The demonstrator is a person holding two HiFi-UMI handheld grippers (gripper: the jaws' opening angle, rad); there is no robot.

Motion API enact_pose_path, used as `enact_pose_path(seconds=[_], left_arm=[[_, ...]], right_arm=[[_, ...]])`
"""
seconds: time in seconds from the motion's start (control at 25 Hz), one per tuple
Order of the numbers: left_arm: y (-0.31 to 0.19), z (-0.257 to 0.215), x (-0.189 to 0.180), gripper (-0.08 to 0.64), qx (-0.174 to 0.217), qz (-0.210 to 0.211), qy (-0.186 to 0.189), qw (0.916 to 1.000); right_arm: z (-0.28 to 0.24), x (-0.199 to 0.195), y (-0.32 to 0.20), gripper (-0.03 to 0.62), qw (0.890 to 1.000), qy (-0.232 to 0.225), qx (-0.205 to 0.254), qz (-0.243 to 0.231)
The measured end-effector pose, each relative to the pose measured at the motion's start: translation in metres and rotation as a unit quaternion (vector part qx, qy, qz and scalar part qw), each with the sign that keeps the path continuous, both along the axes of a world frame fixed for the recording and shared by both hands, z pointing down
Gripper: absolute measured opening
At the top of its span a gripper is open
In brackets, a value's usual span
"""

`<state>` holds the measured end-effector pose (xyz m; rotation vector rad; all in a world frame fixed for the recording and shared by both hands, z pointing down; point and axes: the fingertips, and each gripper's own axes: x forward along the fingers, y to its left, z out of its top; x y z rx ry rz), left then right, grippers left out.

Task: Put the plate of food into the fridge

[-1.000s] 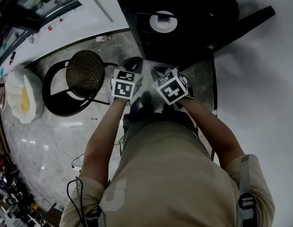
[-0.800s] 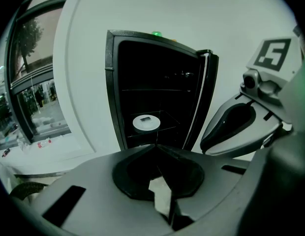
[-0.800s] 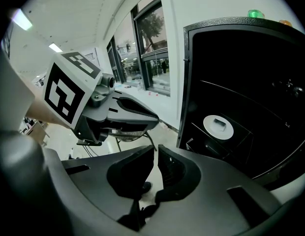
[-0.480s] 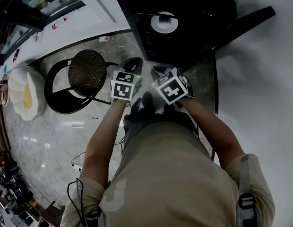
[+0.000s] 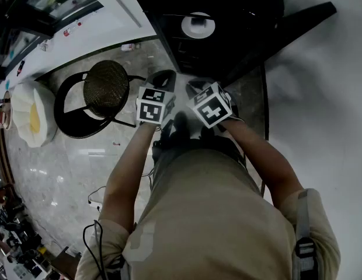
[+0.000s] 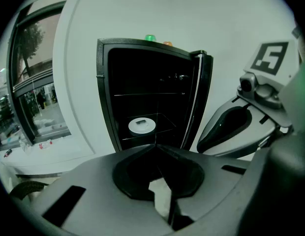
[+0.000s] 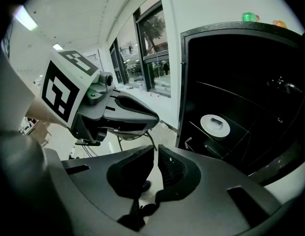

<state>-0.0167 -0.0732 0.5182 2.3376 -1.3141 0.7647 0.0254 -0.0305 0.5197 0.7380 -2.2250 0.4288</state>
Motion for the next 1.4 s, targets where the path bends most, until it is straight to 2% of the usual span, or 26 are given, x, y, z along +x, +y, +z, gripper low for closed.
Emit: enact_pose_path(seconds=[0.96,1.4], left_arm=[[0.014,-0.001,0.029,0.014,0.007,0.001,-0.002,1.0],[0.031,-0.013,0.03,0.014,0.015,-0.007,0.008,0.9998]], right_arm=[[0.004,0.031,0.009,0.038,1.0,-0.008,-0.003,0.002],[-0.004,0.054,0.007,0.037,0.998,-0.041,0.009,0.048]])
